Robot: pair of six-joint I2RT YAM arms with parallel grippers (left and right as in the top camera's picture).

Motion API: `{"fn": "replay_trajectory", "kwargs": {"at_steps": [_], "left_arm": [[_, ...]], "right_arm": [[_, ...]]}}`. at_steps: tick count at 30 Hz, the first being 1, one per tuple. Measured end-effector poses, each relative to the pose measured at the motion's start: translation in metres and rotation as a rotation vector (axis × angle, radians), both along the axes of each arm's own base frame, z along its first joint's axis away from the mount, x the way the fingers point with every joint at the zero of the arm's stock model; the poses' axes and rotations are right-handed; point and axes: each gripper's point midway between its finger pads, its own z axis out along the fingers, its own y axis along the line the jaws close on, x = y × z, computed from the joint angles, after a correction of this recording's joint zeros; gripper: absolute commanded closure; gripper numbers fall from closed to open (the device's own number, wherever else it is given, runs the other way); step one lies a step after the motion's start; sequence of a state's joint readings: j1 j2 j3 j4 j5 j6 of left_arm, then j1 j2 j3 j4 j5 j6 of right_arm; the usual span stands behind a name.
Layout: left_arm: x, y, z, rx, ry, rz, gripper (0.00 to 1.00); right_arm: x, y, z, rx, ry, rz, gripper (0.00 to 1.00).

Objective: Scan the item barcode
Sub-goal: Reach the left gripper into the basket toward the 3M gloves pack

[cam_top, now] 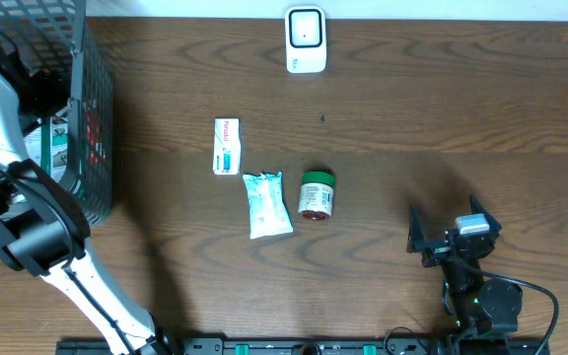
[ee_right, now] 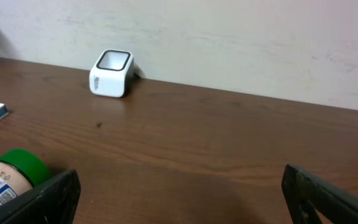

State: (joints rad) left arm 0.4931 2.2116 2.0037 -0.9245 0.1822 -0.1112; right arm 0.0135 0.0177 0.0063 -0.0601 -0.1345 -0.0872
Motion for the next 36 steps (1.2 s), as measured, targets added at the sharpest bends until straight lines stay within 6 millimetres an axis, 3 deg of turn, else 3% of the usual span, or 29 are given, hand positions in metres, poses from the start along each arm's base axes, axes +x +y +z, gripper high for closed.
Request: {"fn": "replay_trajectory", "kwargs": {"at_steps": [6, 9, 15, 20, 22, 27, 36], "left_arm": [[0.005, -0.021, -0.037, -0.022, 0.061, -0.050, 0.13], [0.001, -0.019, -0.073, 0.011, 0.148, -0.054, 0.13], [-0.006, -0.007, -0.074, 0.121, 0.212, -0.035, 0.14], [-0.008, -0.001, -0.073, 0.152, 0.224, -0.021, 0.45], [-0.009, 0.001, -0.073, 0.164, 0.231, -0.020, 0.46], [-0.013, 0.010, -0.070, 0.197, 0.245, -0.009, 0.19], [-0.020, 0.028, -0.066, 0.274, 0.275, 0.027, 0.11]], "right_arm": [[0.000, 0.000, 0.000, 0.000, 0.000, 0.000, 0.01], [0.000, 0.000, 0.000, 0.000, 0.000, 0.000, 0.01], [0.000, 0.000, 0.000, 0.000, 0.000, 0.000, 0.01], [0.000, 0.000, 0.000, 0.000, -0.001, 0.000, 0.01], [0.000, 0.000, 0.000, 0.000, 0.000, 0.000, 0.01], [0.000, 0.000, 0.000, 0.000, 0.000, 0.000, 0.01], [0.000, 0.000, 0.000, 0.000, 0.000, 0.000, 0.01]]}}
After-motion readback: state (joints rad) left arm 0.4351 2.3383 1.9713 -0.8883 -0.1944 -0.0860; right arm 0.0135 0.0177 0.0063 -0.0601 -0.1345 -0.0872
